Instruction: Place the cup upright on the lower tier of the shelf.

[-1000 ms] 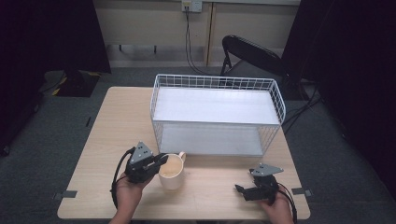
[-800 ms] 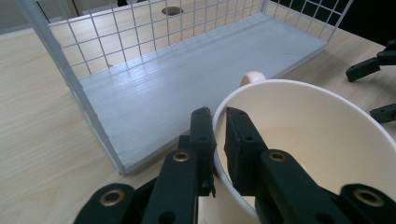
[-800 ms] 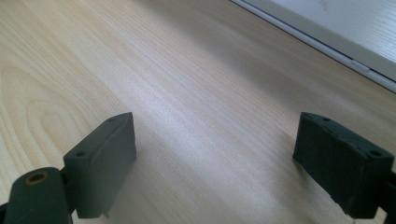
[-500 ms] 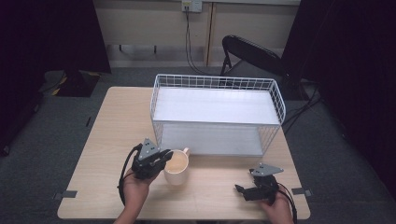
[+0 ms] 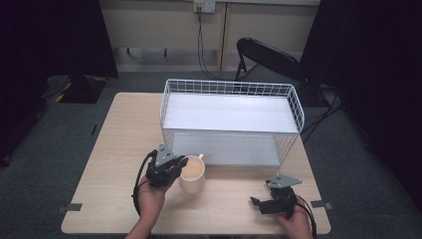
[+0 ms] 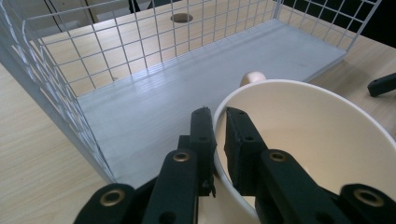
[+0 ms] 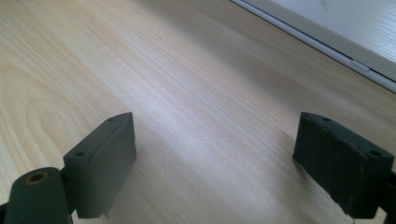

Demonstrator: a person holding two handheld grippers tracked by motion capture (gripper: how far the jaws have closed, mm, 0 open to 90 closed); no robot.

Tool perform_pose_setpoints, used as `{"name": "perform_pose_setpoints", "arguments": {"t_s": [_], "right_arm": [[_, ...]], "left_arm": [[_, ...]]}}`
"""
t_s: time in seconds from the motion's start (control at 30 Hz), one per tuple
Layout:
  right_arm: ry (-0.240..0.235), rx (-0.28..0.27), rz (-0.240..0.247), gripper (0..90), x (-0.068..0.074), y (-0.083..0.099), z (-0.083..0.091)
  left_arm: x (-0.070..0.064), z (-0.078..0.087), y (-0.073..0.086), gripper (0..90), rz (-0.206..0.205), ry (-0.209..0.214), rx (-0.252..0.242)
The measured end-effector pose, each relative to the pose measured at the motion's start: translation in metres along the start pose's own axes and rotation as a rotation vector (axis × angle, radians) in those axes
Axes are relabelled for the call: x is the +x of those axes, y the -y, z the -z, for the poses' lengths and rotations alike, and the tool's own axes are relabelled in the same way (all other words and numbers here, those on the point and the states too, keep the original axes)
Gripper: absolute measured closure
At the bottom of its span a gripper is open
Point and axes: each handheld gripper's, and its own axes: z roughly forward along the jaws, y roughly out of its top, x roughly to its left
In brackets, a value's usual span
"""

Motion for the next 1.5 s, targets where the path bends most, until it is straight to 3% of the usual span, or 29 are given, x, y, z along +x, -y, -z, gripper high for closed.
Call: {"name": "perform_pose_setpoints", "arguments": {"t_s": [1.17,1.5], "right_arm": [[0.001,0.000,-0.001,12.2,0.000,0.000,0.000],[0.002,0.001,-0.001,12.2,0.000,0.000,0.000]], "left_arm": [[-0.015,-0.033,-0.029,82.1,-0.023,-0.093,-0.017],[-0.018,-0.046,-0.028,82.0,0.008,-0.106,-0.014]]}}
